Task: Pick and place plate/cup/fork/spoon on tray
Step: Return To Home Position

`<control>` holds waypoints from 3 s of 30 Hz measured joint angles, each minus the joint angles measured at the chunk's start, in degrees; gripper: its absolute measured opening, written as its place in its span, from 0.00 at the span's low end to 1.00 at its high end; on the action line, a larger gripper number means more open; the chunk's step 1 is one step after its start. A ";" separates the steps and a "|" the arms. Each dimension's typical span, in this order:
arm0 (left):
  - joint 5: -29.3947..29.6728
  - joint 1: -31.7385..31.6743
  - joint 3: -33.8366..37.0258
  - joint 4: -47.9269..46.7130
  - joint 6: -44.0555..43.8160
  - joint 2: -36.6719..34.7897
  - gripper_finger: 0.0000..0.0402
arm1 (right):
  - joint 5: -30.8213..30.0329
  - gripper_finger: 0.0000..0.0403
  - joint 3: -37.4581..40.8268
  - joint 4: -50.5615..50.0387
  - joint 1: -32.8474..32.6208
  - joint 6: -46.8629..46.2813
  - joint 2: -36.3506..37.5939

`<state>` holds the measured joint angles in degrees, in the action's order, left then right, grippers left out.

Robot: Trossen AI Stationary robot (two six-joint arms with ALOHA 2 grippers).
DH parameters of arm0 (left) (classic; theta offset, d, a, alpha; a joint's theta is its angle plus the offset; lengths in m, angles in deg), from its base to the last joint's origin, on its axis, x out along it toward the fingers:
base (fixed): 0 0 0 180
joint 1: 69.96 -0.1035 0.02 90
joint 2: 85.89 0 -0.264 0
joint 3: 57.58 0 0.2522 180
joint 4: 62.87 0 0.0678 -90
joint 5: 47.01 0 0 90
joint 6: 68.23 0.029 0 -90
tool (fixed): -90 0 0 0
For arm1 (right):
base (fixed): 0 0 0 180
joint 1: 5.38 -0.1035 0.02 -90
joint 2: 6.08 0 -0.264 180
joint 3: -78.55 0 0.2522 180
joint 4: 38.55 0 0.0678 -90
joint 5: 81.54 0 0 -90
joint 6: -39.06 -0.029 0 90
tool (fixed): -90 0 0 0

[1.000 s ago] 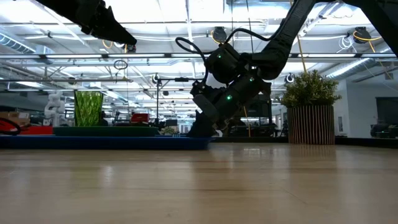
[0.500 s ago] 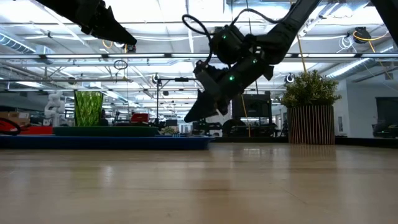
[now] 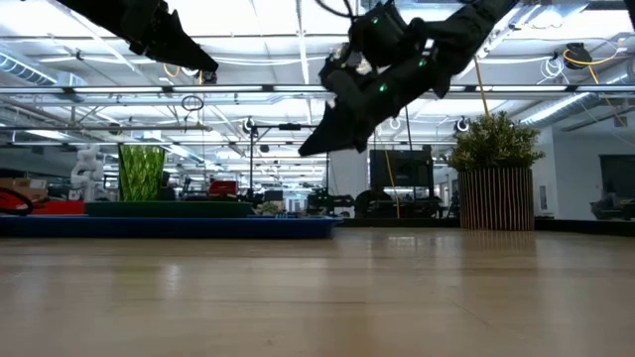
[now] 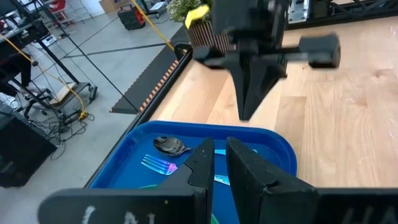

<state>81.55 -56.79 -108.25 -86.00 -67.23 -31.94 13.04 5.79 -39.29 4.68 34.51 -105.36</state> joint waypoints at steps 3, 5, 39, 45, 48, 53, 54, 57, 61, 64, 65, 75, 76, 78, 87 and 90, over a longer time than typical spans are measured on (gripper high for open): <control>0.00 0.00 0.00 -0.01 0.04 0.00 0.11 | -0.02 0.00 1.36 0.08 -0.38 1.08 3.33; 0.00 0.00 0.00 0.00 0.39 0.00 0.11 | -0.02 0.00 2.81 0.01 -0.71 1.81 5.94; -13.32 -3.19 4.06 8.27 6.41 -7.03 0.01 | -3.23 0.00 37.08 3.73 -5.81 8.86 48.87; -17.53 -3.98 14.26 21.48 9.59 -14.15 0.01 | -3.23 0.00 40.33 5.33 -5.79 8.96 50.97; -17.54 -5.35 17.97 23.65 8.74 -18.31 0.03 | -3.23 0.00 42.08 8.68 -5.79 11.48 51.37; -17.53 -6.98 21.62 23.73 7.78 -22.76 0.04 | -3.26 0.00 46.51 16.03 -5.54 15.39 51.47; -17.55 -7.21 21.94 23.07 7.78 -23.20 0.04 | -3.28 0.00 47.46 17.37 -5.41 15.75 51.47; -16.73 -7.80 22.12 20.37 8.19 -23.32 0.02 | -3.40 0.00 50.27 21.61 -4.72 16.16 51.47; -13.98 -8.08 22.14 14.02 10.97 -23.23 0.01 | -3.47 0.00 53.32 26.21 -3.52 16.63 51.40; -12.90 -8.07 22.14 12.12 9.49 -23.21 0.02 | -3.41 0.00 54.92 28.73 -2.89 17.65 51.40; -12.84 -8.07 22.14 11.90 8.60 -23.23 0.03 | -3.40 0.00 55.37 29.27 -2.69 17.70 51.40; -21.29 -8.07 22.14 12.87 8.02 -23.26 0.02 | -3.27 0.00 56.12 30.06 -1.04 17.26 51.38; -21.56 -8.07 22.14 12.96 8.08 -23.28 0.02 | -3.16 0.00 56.12 30.06 -1.03 17.26 51.36; -22.08 -8.07 22.14 12.93 8.46 -23.24 0.01 | -2.99 0.00 56.14 30.06 -1.03 17.26 51.36; -22.85 -8.07 22.14 12.92 8.28 -23.23 0.01 | -2.86 0.00 56.23 30.06 -1.03 17.41 51.38; -25.63 -8.07 22.14 12.92 8.98 -23.38 0.01 | -2.21 0.00 56.24 30.06 -1.05 17.52 51.38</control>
<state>55.92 -64.86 -86.11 -73.08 -58.25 -55.32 10.83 62.03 -9.23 3.63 52.04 -53.98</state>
